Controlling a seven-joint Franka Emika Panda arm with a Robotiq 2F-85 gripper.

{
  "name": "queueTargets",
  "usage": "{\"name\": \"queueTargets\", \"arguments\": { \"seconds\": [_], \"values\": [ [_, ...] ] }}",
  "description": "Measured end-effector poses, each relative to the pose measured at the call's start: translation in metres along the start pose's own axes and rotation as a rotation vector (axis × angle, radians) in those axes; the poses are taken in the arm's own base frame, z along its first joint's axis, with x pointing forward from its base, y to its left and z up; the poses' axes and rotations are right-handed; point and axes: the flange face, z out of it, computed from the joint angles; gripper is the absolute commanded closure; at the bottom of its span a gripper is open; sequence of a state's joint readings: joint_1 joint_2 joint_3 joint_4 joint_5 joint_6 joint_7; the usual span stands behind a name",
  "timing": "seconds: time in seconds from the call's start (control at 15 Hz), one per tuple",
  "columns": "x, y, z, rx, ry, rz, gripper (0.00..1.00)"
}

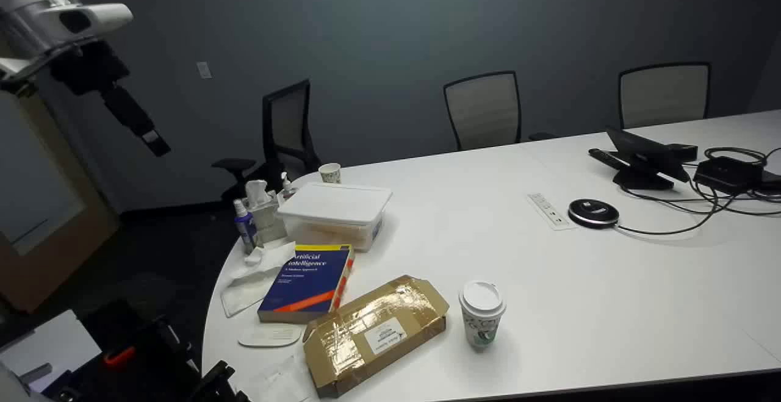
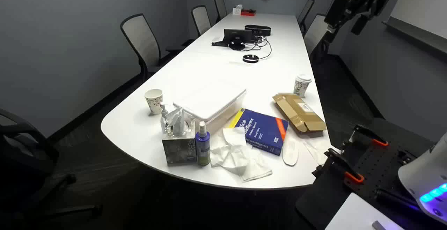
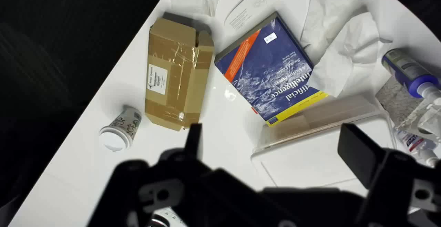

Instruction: Remove a tissue from the tissue box and wipe the white lid of the lunchbox with the tissue

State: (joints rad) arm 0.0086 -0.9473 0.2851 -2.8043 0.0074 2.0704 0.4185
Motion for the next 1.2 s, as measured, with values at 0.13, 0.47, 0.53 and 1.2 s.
{"name": "queueTargets", "arguments": {
  "seconds": [0.13,0.47,0.53,1.2],
  "values": [
    [0.000,0.000,0.001,0.000,-0.002,0.000,0.00],
    [0.023,-0.007,0.003,0.022,0.015,0.007,0.00],
    [0.034,-0.010,0.007,0.031,0.025,0.009,0.00],
    [0.131,-0.141,0.071,0.017,0.033,-0.043,0.00]
  ]
}}
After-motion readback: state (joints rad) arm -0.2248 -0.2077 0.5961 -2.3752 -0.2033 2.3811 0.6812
